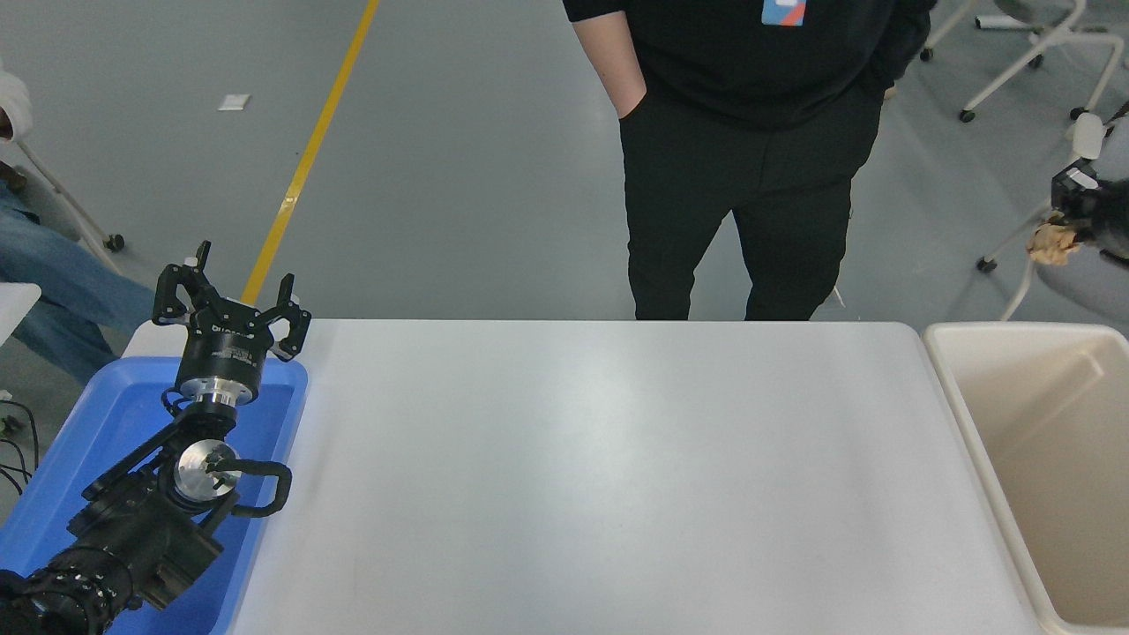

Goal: Pick up paper ball place in dustbin

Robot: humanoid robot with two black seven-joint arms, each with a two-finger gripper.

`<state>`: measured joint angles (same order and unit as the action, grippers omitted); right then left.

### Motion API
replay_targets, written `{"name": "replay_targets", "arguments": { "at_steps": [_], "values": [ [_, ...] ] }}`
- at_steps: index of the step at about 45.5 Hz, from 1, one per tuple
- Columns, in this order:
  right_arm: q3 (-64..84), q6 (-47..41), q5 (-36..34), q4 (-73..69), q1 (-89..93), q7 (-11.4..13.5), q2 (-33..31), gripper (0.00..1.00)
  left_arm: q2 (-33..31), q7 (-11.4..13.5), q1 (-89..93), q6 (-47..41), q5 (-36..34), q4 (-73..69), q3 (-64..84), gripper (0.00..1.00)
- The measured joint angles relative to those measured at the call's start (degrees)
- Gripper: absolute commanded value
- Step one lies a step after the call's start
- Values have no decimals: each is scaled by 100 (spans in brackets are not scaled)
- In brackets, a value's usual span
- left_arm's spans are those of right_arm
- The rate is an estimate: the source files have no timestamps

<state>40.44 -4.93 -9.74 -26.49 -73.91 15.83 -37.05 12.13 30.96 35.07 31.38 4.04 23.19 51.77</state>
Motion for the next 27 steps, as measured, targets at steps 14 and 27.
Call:
{"name": "replay_targets", "arguments": {
  "at_steps": [14,27],
  "values": [
    [-1048,955,-244,724,1728,-11,189,0,0,0,0,0,-1,-1,0,99],
    [-1821,1271,-299,1309,2771,-16,681,0,0,0,-1,0,-1,0,0,99]
  ]
}}
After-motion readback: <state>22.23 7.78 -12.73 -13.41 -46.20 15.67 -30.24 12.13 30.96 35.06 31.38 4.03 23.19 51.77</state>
